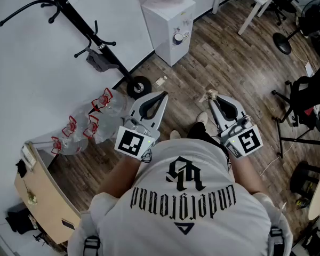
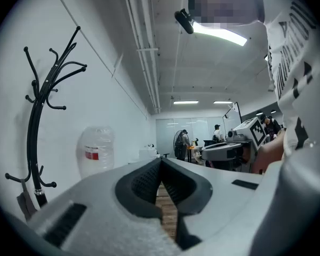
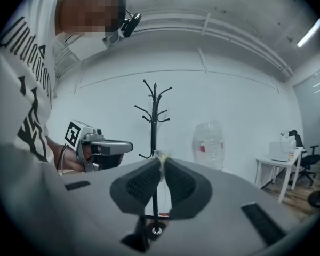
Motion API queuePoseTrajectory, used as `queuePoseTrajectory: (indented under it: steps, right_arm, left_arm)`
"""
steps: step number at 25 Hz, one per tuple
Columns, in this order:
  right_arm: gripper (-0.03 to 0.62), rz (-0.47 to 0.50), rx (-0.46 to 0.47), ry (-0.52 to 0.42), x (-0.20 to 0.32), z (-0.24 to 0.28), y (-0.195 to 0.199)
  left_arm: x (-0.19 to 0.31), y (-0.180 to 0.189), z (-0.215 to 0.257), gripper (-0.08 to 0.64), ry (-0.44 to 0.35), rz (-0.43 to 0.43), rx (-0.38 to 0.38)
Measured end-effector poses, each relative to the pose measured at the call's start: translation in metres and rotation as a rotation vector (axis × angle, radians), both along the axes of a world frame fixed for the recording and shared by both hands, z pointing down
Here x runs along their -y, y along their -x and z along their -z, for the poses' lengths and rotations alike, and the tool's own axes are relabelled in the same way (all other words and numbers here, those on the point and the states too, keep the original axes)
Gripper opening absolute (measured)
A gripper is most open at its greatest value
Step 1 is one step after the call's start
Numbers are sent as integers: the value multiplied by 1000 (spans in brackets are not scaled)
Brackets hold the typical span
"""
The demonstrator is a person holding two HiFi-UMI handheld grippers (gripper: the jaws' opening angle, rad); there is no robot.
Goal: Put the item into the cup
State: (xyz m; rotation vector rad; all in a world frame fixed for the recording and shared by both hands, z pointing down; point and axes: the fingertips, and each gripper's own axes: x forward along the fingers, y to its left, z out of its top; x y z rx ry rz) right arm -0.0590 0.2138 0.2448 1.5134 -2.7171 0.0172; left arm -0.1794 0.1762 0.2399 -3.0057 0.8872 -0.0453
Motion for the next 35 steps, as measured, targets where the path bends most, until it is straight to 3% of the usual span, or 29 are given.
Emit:
queuePoseTrajectory:
  steps: [3,12,18,21,35]
  right_arm:
    - [37,-1,-1,1,0,0,1]
    - [37,-10,-2,-1,5,1,-6]
    - [37,-7,8,-3,24,0,-22]
    - [38,5,21,-5,38,-1,-36]
    - [39,121,68,25,159,-22,-159]
  left_arm:
    - [3,3,0,6,-32,-1,-1]
    - [10,0,-2,6,-18,-2,-9]
    - [26,-17,-3,6,7,4,-2]
    - [42,-28,-8,6,-28,12,9]
    - [149,-154,-27,6,50,111,49]
